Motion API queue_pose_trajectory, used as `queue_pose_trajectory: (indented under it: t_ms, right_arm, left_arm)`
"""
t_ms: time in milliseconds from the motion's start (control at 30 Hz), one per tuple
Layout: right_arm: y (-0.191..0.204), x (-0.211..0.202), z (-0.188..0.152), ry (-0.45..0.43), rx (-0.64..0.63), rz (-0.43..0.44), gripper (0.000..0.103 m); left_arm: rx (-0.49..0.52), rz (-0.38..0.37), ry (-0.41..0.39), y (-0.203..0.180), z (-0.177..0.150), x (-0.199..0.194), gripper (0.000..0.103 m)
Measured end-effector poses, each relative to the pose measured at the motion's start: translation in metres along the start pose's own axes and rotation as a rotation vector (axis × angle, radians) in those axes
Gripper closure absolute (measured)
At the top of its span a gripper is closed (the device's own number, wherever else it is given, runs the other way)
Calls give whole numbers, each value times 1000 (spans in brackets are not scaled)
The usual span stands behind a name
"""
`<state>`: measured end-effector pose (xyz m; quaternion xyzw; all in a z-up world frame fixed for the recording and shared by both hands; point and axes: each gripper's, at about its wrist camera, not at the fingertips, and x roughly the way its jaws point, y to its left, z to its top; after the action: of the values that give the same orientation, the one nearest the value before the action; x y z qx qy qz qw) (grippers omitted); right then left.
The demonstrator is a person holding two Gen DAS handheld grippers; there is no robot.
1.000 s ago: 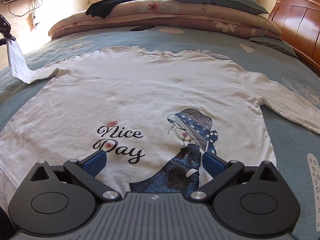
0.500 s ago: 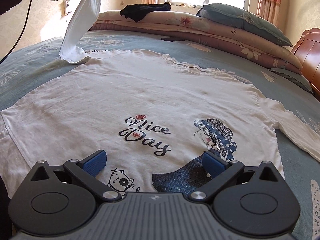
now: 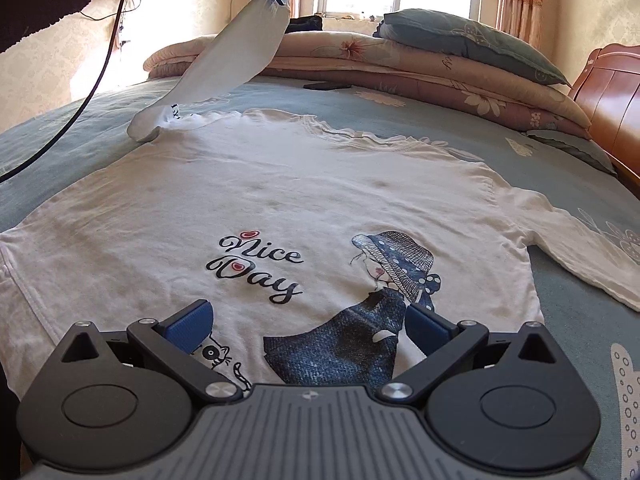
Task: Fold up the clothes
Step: 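Lift the cuff with the left gripper and lay the sleeve across the shirt body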
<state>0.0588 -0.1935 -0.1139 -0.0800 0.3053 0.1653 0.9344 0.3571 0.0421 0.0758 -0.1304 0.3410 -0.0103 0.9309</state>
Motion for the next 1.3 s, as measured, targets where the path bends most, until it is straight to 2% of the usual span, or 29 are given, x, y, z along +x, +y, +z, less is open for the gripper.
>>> queue_pose_trajectory:
  t_ms: [200, 433, 933, 1300]
  right_arm:
    - [-4, -1, -2, -7, 4, -2, 0]
    - [-9, -1, -4, -16, 13, -1, 0]
    - [-14, -3, -10, -35, 39, 61, 0]
    - [-19, -3, -12, -41, 67, 96, 0]
  left_arm:
    - [97, -20, 78, -38, -22, 17, 92]
    - [179, -9, 94, -65, -28, 18, 92]
    - [253, 1, 78, -119, -16, 27, 92]
    - [310, 10, 150, -157, -52, 66, 92]
